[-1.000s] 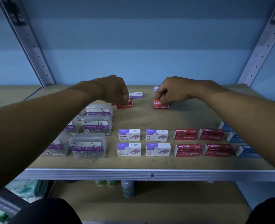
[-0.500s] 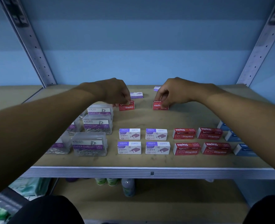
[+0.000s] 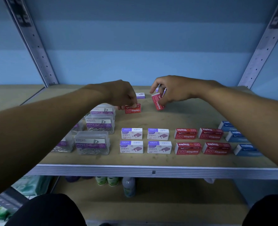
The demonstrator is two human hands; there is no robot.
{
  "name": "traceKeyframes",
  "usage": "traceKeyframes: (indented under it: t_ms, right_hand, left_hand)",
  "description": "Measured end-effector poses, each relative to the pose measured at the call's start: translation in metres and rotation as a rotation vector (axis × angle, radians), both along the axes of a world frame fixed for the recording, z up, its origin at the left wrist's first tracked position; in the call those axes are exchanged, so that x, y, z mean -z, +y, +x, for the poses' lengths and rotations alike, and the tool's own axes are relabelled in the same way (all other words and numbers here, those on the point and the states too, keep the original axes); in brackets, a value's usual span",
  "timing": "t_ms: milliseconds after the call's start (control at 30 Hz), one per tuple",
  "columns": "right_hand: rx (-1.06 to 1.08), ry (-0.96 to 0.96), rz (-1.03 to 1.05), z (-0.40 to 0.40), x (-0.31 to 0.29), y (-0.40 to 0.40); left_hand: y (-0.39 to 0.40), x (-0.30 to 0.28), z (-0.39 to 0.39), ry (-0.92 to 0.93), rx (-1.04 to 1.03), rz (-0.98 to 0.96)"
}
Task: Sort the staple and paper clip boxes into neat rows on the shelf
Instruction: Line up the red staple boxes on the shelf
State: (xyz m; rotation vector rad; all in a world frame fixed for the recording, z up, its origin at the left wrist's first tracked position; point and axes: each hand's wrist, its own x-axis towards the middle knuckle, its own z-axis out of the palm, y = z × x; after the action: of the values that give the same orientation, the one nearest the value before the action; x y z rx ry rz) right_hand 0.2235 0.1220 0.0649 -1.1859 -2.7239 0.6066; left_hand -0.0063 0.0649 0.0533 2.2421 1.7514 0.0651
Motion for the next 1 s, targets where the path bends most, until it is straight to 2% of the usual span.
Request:
traceKeyframes:
  t_ms: [400, 733, 1000]
  right_hand:
    - [-0.123, -0.217, 0.117, -0.014, -0.001, -0.009]
    - [-0.011, -0.140, 0.087, -0.013, 0.007, -0.012]
    - [0.036, -0.136, 0.127, 0.026, -0.008, -0.027]
  left_hand:
    - [-0.008, -0.004, 0.009, 0.032, -0.001, 0.019]
    - [-0.013, -0.002, 0.018, 0.037, -0.007, 0.135]
    - [-0.022, -0.012, 0.054, -0.004, 0.008, 0.172]
